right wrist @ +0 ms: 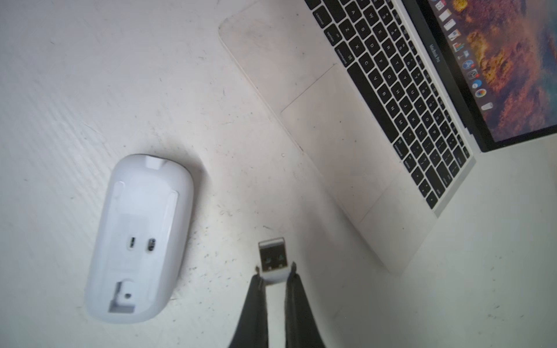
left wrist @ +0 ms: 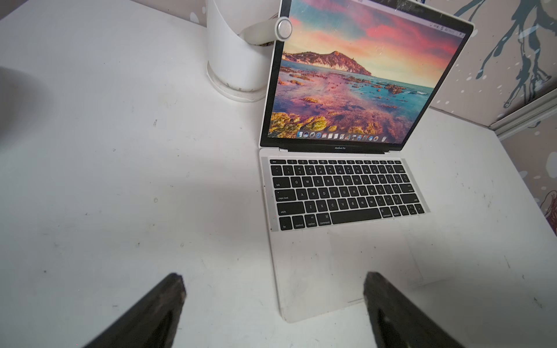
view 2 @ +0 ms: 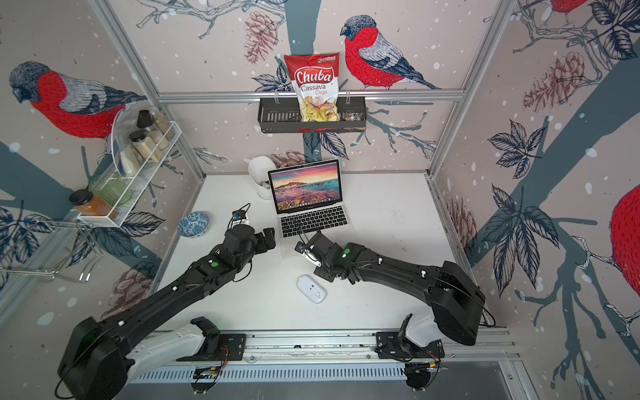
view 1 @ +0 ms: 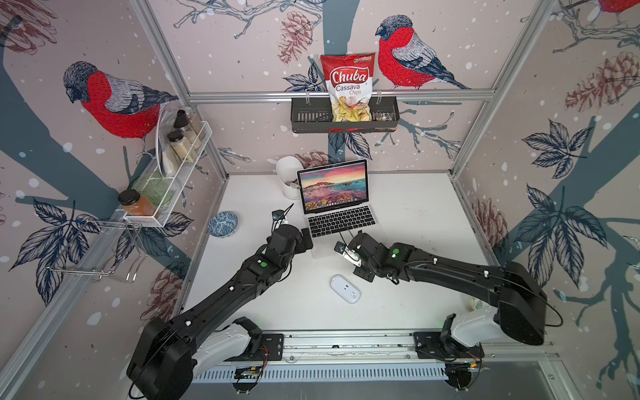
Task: Remove the wireless mouse receiver from the laptop
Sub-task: Insert the USB plug into the mouse.
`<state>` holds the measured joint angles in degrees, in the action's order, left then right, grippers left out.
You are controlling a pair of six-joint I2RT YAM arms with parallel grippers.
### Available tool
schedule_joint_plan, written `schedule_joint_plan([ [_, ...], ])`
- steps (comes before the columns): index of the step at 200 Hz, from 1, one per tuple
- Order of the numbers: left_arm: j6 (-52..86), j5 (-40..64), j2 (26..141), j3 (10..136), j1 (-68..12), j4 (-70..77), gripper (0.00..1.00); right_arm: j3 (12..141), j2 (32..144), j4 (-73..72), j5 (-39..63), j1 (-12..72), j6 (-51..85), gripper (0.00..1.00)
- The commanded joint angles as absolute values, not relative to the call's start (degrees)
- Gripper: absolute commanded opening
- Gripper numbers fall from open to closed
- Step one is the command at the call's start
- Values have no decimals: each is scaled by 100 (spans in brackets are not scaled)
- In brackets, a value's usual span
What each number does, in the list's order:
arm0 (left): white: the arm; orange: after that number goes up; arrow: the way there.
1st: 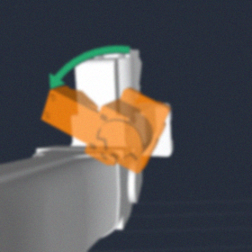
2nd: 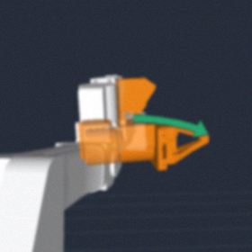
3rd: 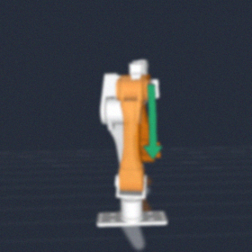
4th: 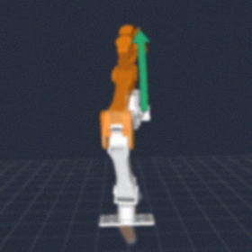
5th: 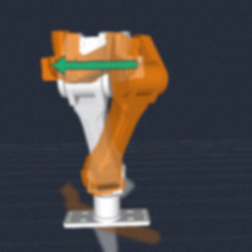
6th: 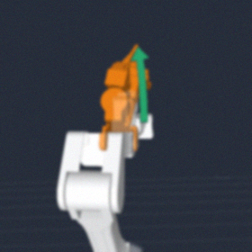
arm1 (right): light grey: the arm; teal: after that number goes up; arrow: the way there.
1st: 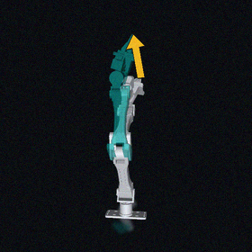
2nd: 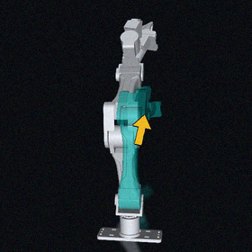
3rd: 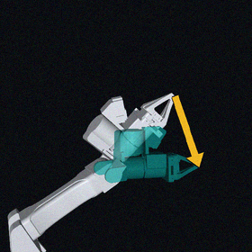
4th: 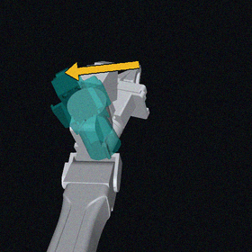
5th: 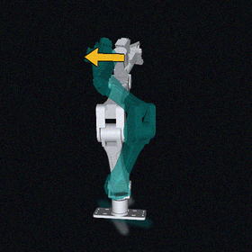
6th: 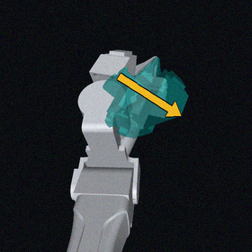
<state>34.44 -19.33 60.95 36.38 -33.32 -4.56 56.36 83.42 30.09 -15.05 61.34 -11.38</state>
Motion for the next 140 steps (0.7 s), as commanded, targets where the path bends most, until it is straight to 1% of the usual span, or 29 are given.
schedule_joint_plan([
  [1,3331,-1696,6119,3506,-3358,0,97,5622,8245,3447,-1826,6463,296,0],
  [41,3366,-1540,6317,3417,-3409,61,97,5429,8267,3802,-1640,7176,1039,0],
  [61,3331,-1538,6309,3414,-3423,81,97,5243,8232,3623,-1427,7391,1247,0],
  [102,3266,-1494,6266,3418,-3428,79,97,5216,8361,3584,-1439,7575,1405,0],
  [140,3234,-1460,6307,3430,-3425,34,97,5365,8694,3491,-1198,7650,1704,0],
])
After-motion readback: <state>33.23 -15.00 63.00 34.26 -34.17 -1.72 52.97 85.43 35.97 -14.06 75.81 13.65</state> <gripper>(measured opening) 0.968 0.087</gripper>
